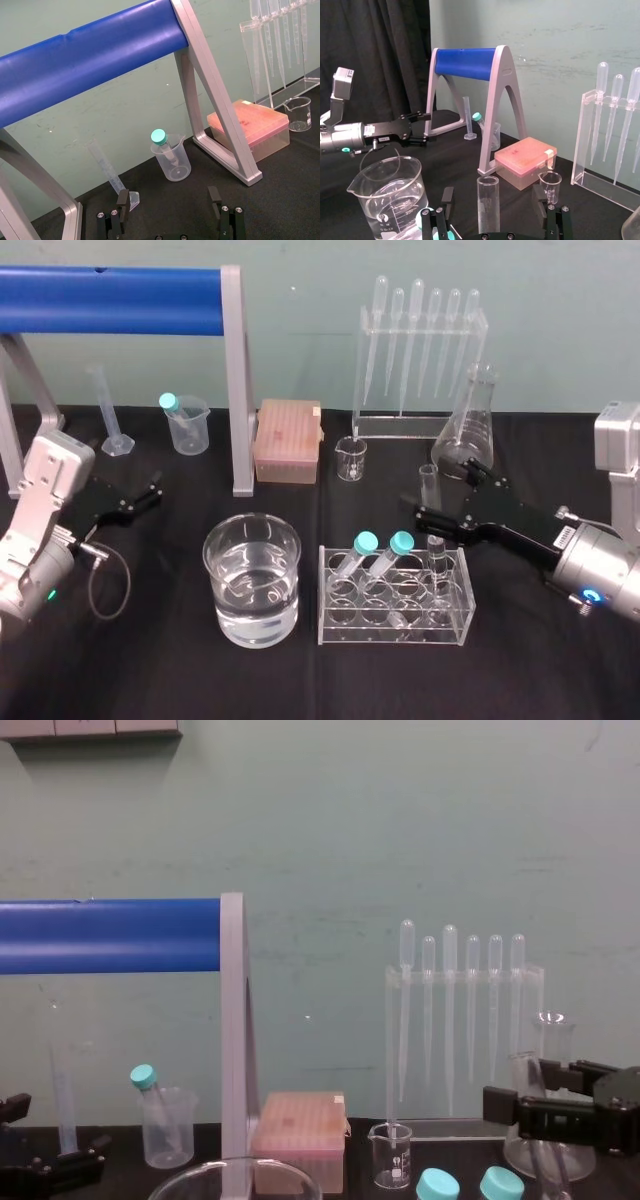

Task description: Hold the test tube with one hand and immerse one end into the beaker, then return it to the test tube rack.

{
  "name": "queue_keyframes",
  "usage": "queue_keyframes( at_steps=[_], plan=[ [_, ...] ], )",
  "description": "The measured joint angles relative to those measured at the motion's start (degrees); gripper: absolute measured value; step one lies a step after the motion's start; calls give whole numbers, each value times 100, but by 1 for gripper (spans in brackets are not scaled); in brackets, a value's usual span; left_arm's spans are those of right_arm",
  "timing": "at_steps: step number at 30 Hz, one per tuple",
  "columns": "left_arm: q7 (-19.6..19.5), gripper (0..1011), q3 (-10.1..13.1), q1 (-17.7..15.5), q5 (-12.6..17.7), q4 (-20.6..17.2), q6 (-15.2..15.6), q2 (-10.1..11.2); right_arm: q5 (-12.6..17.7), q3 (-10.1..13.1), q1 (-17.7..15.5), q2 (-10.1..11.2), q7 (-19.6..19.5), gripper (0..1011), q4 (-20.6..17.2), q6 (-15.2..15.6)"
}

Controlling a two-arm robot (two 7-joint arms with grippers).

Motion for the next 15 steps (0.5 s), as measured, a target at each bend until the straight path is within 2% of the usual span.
queue_keyframes(
  at_steps=[15],
  plan=[
    [0,1000,0,0,0,0,0,0,-69,-12,29,-49,-56,1000,47,11]
  ],
)
